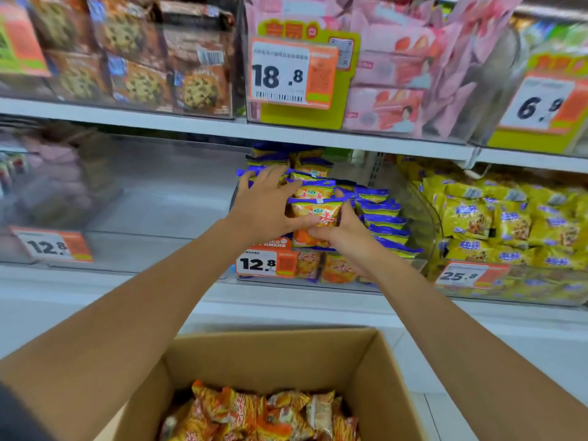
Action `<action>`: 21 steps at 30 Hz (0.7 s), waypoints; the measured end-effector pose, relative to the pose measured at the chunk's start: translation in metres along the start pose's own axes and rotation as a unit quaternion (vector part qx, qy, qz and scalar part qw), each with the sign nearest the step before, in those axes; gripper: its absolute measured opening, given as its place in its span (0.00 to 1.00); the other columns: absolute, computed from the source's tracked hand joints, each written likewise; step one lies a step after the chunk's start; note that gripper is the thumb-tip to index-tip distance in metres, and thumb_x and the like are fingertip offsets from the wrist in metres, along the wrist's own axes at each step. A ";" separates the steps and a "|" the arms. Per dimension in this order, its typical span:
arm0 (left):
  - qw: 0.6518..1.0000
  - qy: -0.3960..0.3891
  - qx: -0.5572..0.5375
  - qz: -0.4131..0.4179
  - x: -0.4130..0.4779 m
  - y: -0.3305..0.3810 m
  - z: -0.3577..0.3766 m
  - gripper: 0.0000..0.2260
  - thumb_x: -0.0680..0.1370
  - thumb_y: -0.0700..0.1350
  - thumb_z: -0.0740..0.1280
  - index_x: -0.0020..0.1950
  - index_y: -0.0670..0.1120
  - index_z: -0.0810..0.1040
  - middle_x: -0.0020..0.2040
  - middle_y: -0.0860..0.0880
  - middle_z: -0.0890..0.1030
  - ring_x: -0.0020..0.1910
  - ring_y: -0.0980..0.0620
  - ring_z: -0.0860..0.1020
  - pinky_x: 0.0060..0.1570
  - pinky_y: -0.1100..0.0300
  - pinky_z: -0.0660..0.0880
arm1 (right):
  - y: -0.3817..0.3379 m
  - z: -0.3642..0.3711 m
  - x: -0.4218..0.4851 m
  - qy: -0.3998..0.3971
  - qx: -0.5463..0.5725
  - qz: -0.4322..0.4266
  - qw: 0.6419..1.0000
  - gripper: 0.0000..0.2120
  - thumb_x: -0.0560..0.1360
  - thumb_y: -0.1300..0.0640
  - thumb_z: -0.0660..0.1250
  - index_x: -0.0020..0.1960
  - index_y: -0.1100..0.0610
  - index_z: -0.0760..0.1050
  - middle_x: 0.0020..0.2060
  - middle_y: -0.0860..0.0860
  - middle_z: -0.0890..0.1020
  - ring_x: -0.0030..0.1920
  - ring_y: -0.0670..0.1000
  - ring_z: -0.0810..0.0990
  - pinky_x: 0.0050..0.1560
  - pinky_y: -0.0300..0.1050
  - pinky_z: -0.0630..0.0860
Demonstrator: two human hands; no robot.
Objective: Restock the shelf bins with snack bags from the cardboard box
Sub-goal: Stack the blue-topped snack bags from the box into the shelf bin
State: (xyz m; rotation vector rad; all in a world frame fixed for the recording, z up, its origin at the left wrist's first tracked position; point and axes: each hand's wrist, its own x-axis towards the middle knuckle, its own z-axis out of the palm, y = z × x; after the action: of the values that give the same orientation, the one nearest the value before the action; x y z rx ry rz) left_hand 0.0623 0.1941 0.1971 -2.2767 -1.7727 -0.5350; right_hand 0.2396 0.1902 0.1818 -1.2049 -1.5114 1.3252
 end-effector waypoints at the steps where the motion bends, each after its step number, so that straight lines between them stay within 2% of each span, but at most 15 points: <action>1: 1.000 0.002 -0.002 0.001 -0.001 -0.001 0.000 0.43 0.67 0.77 0.52 0.75 0.54 0.65 0.78 0.48 0.58 0.78 0.50 0.54 0.74 0.42 0.46 | 0.001 -0.001 0.000 -0.006 -0.011 0.009 1.000 0.36 0.72 0.67 0.72 0.74 0.55 0.59 0.57 0.50 0.80 0.56 0.49 0.80 0.48 0.38 0.79; 4: 1.000 -0.011 -0.010 0.001 -0.002 -0.001 0.001 0.45 0.67 0.78 0.54 0.78 0.56 0.58 0.79 0.53 0.57 0.78 0.52 0.51 0.75 0.40 0.43 | -0.002 -0.007 0.000 -0.044 -0.036 0.040 0.998 0.29 0.67 0.69 0.72 0.65 0.56 0.67 0.57 0.54 0.80 0.59 0.54 0.79 0.55 0.47 0.78; 6: 1.000 -0.016 -0.026 -0.002 -0.001 0.000 0.002 0.41 0.69 0.76 0.57 0.78 0.59 0.55 0.79 0.56 0.58 0.79 0.53 0.51 0.74 0.37 0.45 | -0.005 -0.012 0.005 -0.049 0.035 0.044 0.997 0.29 0.62 0.68 0.67 0.62 0.60 0.67 0.60 0.59 0.78 0.58 0.58 0.78 0.52 0.49 0.76; 7: 0.999 -0.016 -0.036 -0.005 -0.001 0.000 0.001 0.39 0.70 0.74 0.59 0.77 0.60 0.57 0.78 0.56 0.59 0.78 0.53 0.51 0.73 0.36 0.45 | -0.007 -0.016 0.010 -0.023 0.100 0.033 0.994 0.28 0.64 0.67 0.64 0.64 0.61 0.66 0.59 0.60 0.77 0.57 0.58 0.77 0.50 0.48 0.76; 9: 0.999 -0.019 -0.048 -0.010 0.001 0.000 0.001 0.36 0.71 0.73 0.60 0.76 0.60 0.61 0.77 0.57 0.60 0.78 0.54 0.51 0.73 0.35 0.46 | -0.013 -0.022 0.020 0.054 0.213 0.004 0.976 0.24 0.73 0.67 0.59 0.69 0.62 0.65 0.56 0.56 0.77 0.58 0.54 0.76 0.55 0.44 0.75; 11: 0.999 -0.015 -0.048 -0.010 0.001 0.000 0.002 0.36 0.70 0.75 0.60 0.75 0.61 0.63 0.77 0.58 0.61 0.78 0.54 0.51 0.73 0.35 0.45 | -0.019 -0.024 0.032 0.099 0.231 -0.006 0.968 0.20 0.79 0.62 0.57 0.70 0.62 0.67 0.58 0.53 0.76 0.60 0.51 0.75 0.58 0.41 0.72; 13: 0.999 -0.001 -0.043 -0.008 0.001 0.000 0.006 0.38 0.67 0.75 0.55 0.74 0.62 0.63 0.76 0.58 0.62 0.78 0.55 0.51 0.73 0.36 0.45 | -0.027 -0.017 0.042 0.089 0.229 0.007 0.969 0.15 0.81 0.56 0.57 0.65 0.61 0.71 0.56 0.51 0.79 0.52 0.46 0.78 0.47 0.36 0.73; 15: 0.999 0.012 -0.040 -0.007 0.001 -0.001 0.009 0.40 0.65 0.77 0.51 0.74 0.62 0.64 0.76 0.58 0.62 0.78 0.55 0.51 0.73 0.36 0.45 | -0.033 -0.006 0.052 0.061 0.228 0.028 0.971 0.12 0.82 0.52 0.55 0.58 0.58 0.73 0.45 0.48 0.80 0.40 0.44 0.79 0.39 0.38 0.74; 18: 0.999 0.023 -0.036 -0.012 0.002 -0.003 0.014 0.44 0.61 0.78 0.46 0.74 0.62 0.64 0.76 0.58 0.62 0.78 0.56 0.51 0.74 0.37 0.45 | -0.035 0.002 0.069 0.032 0.235 0.052 0.970 0.13 0.81 0.50 0.58 0.50 0.58 0.75 0.38 0.53 0.81 0.36 0.52 0.81 0.41 0.45 0.76; 21: 0.999 0.026 -0.035 -0.012 0.003 -0.005 0.016 0.43 0.62 0.78 0.45 0.74 0.62 0.64 0.76 0.58 0.63 0.78 0.56 0.51 0.74 0.38 0.45 | -0.030 -0.001 0.077 0.006 0.244 0.052 0.968 0.14 0.80 0.49 0.58 0.50 0.58 0.75 0.35 0.53 0.83 0.35 0.53 0.82 0.42 0.47 0.77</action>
State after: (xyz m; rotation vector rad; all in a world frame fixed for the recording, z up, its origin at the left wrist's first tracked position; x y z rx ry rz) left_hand 0.0608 0.2039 0.1834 -2.2687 -1.7852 -0.6631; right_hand 0.2170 0.2647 0.2089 -0.9758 -1.0336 1.6356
